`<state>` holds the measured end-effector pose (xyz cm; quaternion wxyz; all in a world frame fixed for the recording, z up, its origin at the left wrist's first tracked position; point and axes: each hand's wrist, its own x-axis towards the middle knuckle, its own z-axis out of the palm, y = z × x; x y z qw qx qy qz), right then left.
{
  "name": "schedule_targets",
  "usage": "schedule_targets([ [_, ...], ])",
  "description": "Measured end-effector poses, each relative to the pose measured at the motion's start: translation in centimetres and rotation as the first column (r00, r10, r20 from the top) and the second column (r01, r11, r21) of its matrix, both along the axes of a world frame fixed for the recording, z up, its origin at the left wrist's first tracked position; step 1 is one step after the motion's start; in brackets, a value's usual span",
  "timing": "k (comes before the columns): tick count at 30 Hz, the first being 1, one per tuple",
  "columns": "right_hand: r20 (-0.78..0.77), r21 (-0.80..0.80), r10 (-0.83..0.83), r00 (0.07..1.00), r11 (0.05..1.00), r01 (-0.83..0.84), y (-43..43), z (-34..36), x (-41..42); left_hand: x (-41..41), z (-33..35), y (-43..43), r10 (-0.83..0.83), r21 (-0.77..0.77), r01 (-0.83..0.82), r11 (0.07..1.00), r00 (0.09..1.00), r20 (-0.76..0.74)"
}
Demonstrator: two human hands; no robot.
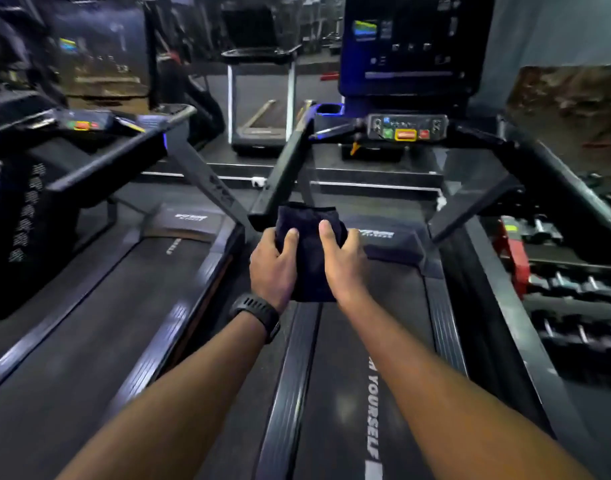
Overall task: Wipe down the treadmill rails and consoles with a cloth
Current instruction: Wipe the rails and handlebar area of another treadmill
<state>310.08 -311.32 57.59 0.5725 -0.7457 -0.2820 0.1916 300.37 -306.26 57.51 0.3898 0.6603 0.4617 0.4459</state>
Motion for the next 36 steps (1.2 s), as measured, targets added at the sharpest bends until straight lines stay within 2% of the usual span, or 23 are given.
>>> schedule_targets([
  [5, 0.046, -0.042, 0.075, 0.996, 0.996, -0.073, 6.6, 4.7, 3.9, 2.6, 5.3, 4.6, 0.121, -0.024, -0.122, 0.992, 0.992, -0.030],
  [8, 0.029, -0.137, 0.168, 0.985, 0.977, -0.162, 10.4, 5.8, 4.8, 3.0, 6.1, 7.9, 0.185, -0.045, -0.190, 0.981, 0.979, -0.090],
  [13, 0.055, -0.201, 0.325, 0.944, 0.930, -0.309, 16.0, 5.5, 6.1, 3.8, 4.1, 12.9, 0.292, -0.040, -0.309, 0.950, 0.929, -0.228],
  [19, 0.233, -0.289, 0.440, 0.867, 0.883, -0.371, 23.6, 3.7, 7.5, 4.6, 0.9, 18.3, 0.332, -0.104, -0.387, 0.916, 0.878, -0.344],
  [24, 0.477, -0.373, 0.552, 0.684, 0.832, -0.411, 29.9, 3.4, 8.1, 5.4, -0.8, 21.7, 0.304, -0.199, -0.393, 0.898, 0.879, -0.368],
  [27, 0.554, -0.468, 0.628, 0.547, 0.778, -0.419, 32.9, 2.5, 8.2, 6.0, -1.7, 22.4, 0.284, -0.260, -0.383, 0.886, 0.894, -0.347],
  [30, 0.646, -0.511, 0.631, 0.429, 0.775, -0.370, 34.7, 1.2, 8.4, 6.6, -2.3, 22.9, 0.315, -0.281, -0.429, 0.858, 0.874, -0.371],
  [32, 0.721, -0.480, 0.613, 0.322, 0.778, -0.407, 35.4, 0.3, 8.6, 7.1, -2.7, 23.3, 0.339, -0.280, -0.458, 0.844, 0.859, -0.384],
  [33, 0.734, -0.473, 0.628, 0.260, 0.746, -0.469, 35.6, -0.2, 8.7, 7.3, -2.8, 23.3, 0.350, -0.272, -0.474, 0.838, 0.848, -0.399],
  [36, 0.671, -0.539, 0.736, 0.089, 0.566, -0.624, 35.4, -1.5, 8.8, 8.3, -3.4, 23.1, 0.400, -0.232, -0.527, 0.818, 0.810, -0.429],
])
